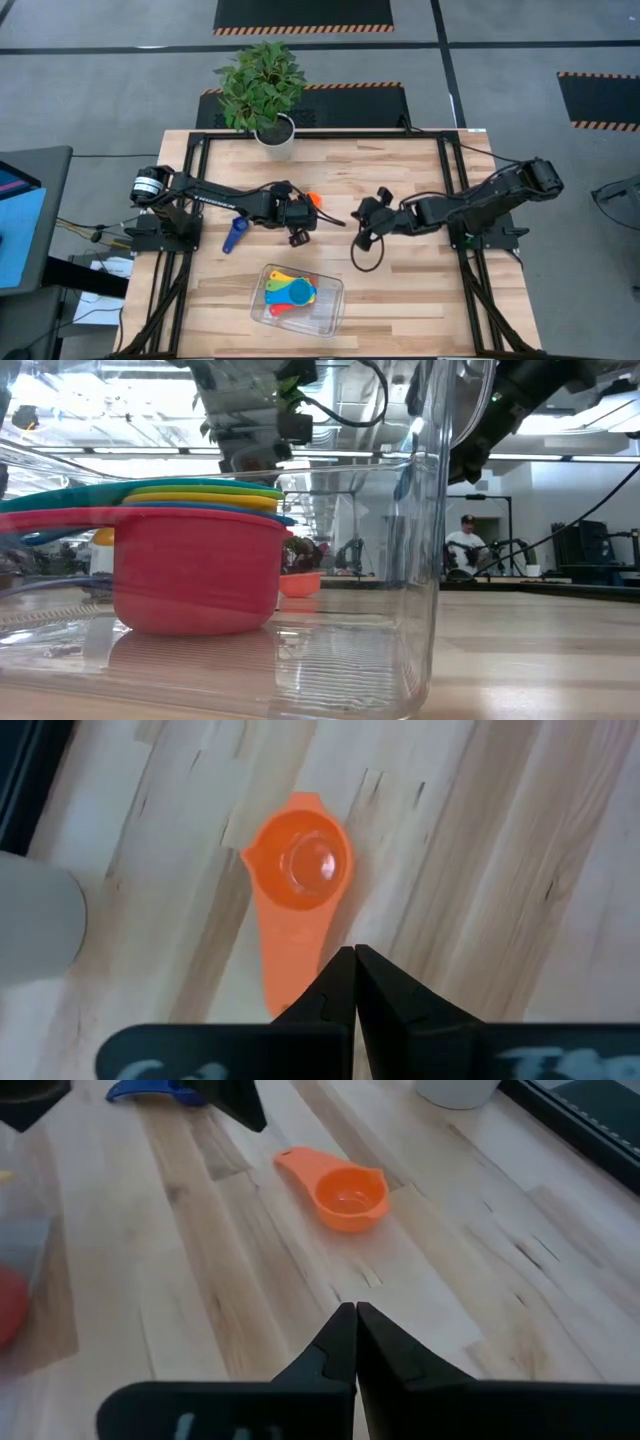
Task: Nest measuring cups in basket
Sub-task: Stack the orange measuring cup on top of the light blue measuring cup
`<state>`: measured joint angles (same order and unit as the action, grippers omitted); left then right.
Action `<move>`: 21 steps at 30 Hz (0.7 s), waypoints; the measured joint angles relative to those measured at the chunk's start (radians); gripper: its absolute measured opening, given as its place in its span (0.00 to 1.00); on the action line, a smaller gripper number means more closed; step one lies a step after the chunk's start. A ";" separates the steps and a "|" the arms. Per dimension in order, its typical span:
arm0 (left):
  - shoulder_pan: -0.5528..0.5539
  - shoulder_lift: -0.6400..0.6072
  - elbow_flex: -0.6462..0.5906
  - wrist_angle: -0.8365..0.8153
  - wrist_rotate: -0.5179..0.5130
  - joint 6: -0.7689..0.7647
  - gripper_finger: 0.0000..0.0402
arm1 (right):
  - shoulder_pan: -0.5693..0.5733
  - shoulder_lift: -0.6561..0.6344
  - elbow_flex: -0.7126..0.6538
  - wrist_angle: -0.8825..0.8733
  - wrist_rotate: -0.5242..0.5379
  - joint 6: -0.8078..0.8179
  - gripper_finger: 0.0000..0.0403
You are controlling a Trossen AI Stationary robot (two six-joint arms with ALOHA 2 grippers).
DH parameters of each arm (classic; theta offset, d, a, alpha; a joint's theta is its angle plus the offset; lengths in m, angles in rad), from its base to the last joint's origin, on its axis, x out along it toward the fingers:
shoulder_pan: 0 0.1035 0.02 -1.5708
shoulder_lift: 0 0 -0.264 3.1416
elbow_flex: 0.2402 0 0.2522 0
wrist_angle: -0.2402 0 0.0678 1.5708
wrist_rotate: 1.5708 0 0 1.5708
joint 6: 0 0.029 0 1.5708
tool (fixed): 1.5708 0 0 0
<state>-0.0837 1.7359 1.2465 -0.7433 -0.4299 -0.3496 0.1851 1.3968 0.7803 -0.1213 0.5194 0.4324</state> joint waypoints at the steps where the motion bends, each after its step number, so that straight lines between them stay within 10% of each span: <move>1: 0.000 0.000 0.000 0.003 -0.001 -0.005 0.00 | -0.005 0.000 0.000 -0.002 0.000 0.000 0.06; 21: 0.000 0.000 0.000 0.014 -0.065 0.032 0.00 | -0.038 0.000 0.000 -0.008 0.002 0.004 0.06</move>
<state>-0.0834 1.7355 1.2465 -0.7295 -0.4946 -0.3172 0.1476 1.3968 0.7803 -0.1292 0.5213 0.4362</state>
